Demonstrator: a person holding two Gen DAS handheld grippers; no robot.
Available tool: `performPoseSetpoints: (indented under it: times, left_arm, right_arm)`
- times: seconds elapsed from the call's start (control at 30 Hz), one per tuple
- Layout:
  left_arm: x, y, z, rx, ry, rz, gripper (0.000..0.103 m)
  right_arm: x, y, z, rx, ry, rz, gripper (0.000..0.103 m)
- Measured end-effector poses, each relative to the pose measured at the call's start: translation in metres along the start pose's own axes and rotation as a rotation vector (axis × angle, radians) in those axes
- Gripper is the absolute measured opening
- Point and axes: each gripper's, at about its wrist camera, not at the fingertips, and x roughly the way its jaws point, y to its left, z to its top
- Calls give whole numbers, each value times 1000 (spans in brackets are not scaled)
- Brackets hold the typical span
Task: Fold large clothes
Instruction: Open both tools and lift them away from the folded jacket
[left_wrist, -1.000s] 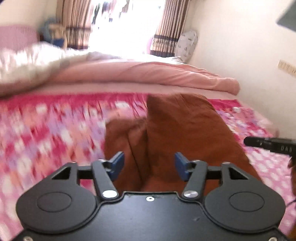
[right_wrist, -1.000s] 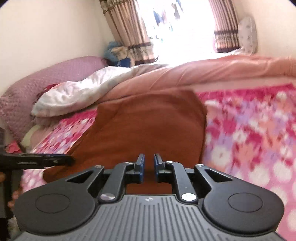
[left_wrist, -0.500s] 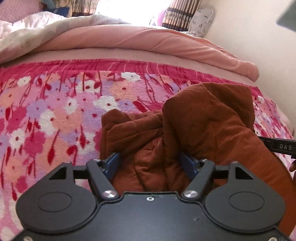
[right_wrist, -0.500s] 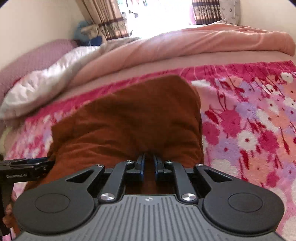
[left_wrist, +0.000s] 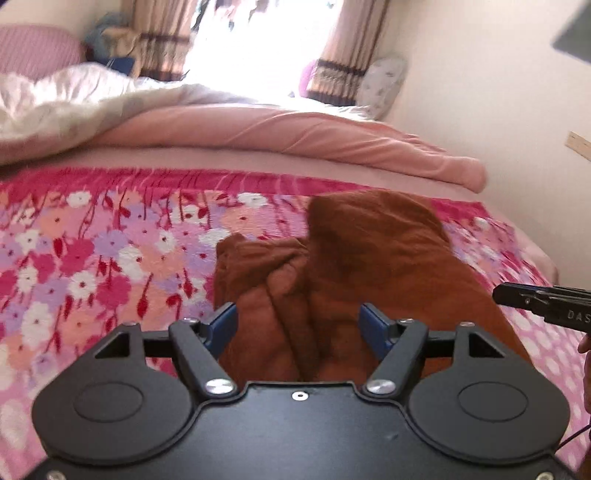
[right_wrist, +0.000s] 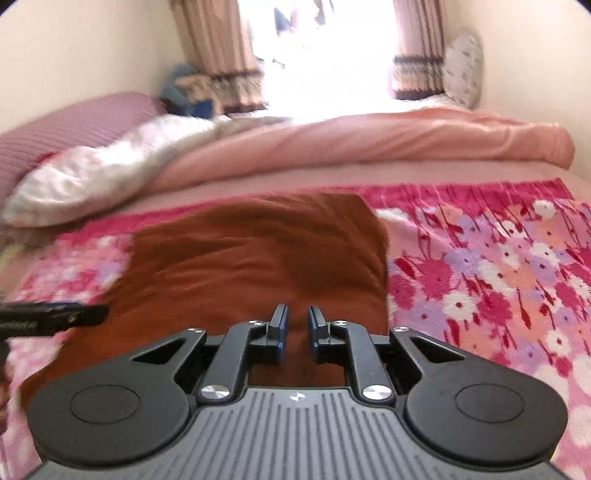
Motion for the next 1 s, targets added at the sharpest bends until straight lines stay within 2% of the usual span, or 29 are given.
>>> performPoseSetpoints:
  times: [0.13, 0.23, 0.3, 0.4, 0.47, 0.5, 0.57, 0.6, 0.63, 0.7, 0.8, 1.0]
  left_arm:
    - [-2, -5, -32, -4, 25, 23, 74]
    - [15, -1, -52, -51, 55, 31, 85]
    - [23, 3, -61, -88, 50, 52, 98]
    - [15, 16, -67, -246, 43, 7, 99]
    - [0, 13, -66, -241, 14, 21, 99]
    - [-10, 9, -66, -221, -4, 38, 98]
    - [-34, -2, -66, -183, -43, 75, 98]
    - [-44, -5, -65, -168, -59, 87, 99]
    - [-57, -9, -67, -151, -80, 93, 99]
    - [-81, -19, -73, -119, -104, 95, 101]
    - [-110, -33, -88, -84, -122, 106, 101]
    - [-153, -54, -118, -59, -146, 180, 102]
  right_arm:
    - [-31, 16, -30, -13, 30, 65, 27]
    - [-23, 18, -50, -14, 76, 50, 28]
    - [-12, 17, -61, -3, 83, 35, 28]
    - [-13, 22, -67, -2, 59, 20, 28]
    - [-19, 24, -67, 5, 39, 24, 30]
    - [-24, 24, -66, 10, 18, 34, 34]
    - [-38, 23, -67, 26, -28, 49, 50]
    - [-47, 25, -67, 36, -47, 46, 66]
    - [-55, 26, -68, 46, -67, 40, 75]
    - [-72, 28, -70, 58, -106, 39, 75]
    - [-95, 31, -74, 46, -128, 11, 83]
    - [-138, 34, -96, 53, -166, -42, 90]
